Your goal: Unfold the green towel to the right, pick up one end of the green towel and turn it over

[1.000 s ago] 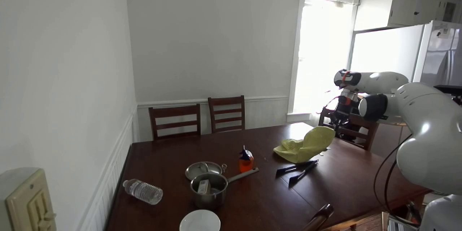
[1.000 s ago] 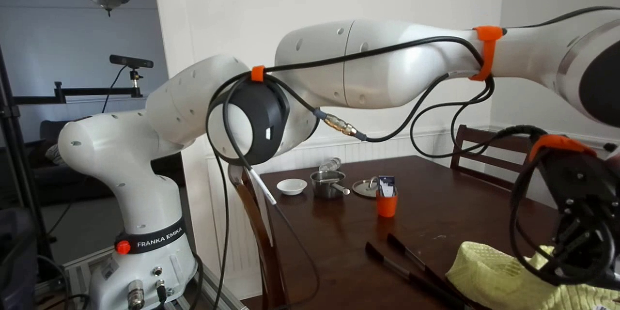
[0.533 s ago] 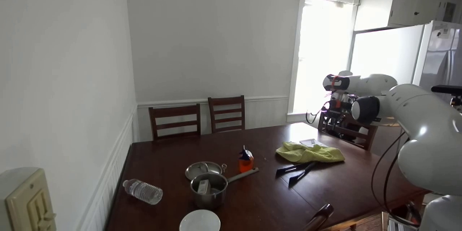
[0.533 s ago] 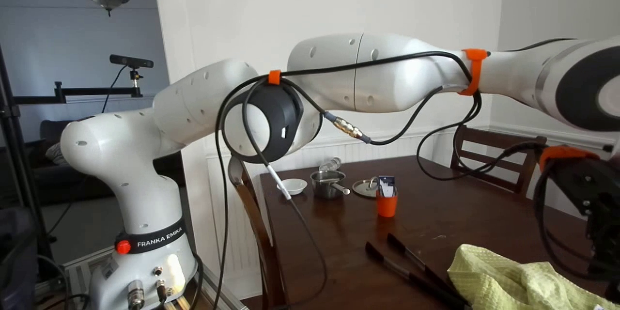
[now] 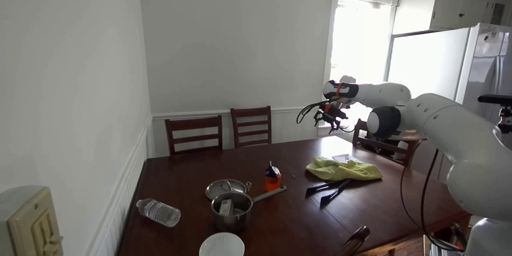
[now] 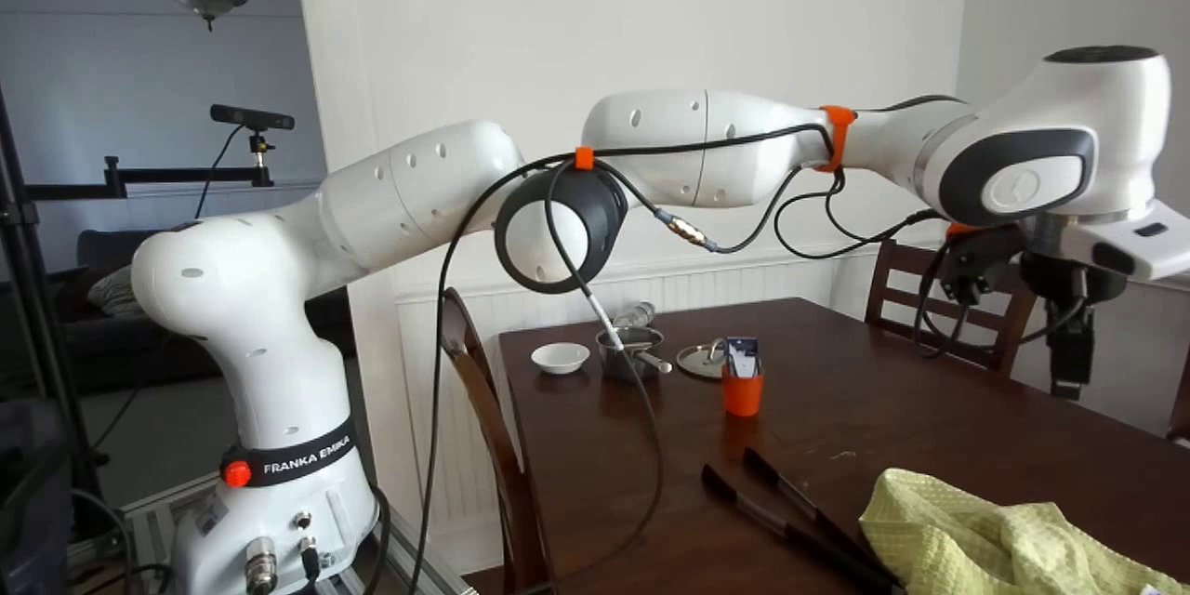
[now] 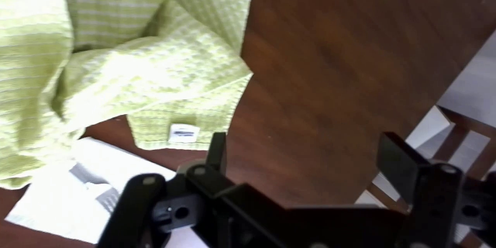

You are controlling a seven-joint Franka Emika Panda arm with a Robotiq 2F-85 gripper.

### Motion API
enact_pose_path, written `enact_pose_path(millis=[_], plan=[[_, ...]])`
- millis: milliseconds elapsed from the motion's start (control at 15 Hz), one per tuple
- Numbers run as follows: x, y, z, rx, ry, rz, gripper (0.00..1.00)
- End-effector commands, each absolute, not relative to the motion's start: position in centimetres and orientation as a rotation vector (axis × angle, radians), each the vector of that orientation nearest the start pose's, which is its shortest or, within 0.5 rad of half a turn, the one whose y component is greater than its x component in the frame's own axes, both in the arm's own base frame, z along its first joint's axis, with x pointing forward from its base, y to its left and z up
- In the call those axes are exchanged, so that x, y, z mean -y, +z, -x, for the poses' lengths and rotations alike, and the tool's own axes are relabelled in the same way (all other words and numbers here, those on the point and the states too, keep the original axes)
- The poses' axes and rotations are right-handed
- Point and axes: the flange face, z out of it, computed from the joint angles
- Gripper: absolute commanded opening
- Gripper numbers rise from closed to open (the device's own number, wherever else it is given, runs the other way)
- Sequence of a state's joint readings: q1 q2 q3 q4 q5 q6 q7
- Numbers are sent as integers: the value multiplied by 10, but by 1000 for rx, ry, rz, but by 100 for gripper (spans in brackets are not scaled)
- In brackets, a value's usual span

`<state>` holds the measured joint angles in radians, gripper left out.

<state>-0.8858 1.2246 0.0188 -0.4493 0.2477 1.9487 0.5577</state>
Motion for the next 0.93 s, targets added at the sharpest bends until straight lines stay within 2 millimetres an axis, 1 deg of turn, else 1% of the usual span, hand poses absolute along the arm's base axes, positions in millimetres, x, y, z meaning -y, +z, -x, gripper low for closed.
enact_pose_path(millis=[0, 67, 133, 200, 267, 400, 533, 600, 733, 800, 867], plan=[[619, 326, -560, -2004, -517, 2096, 100], [610, 321, -572, -2003, -532, 2099, 100], [606, 319, -576, -1996, -525, 2106, 100], [606, 319, -575, -1997, -525, 2106, 100], [603, 318, -579, -2141, -519, 2064, 100], [601, 289, -584, -2274, -535, 2016, 100], [593, 255, -587, -2403, -463, 1980, 100], [588, 234, -589, -2465, -433, 1964, 100], [584, 199, -583, -2594, -358, 1912, 100], [584, 181, -578, -2655, -324, 1859, 100], [586, 169, -571, -2711, -286, 1794, 100]])
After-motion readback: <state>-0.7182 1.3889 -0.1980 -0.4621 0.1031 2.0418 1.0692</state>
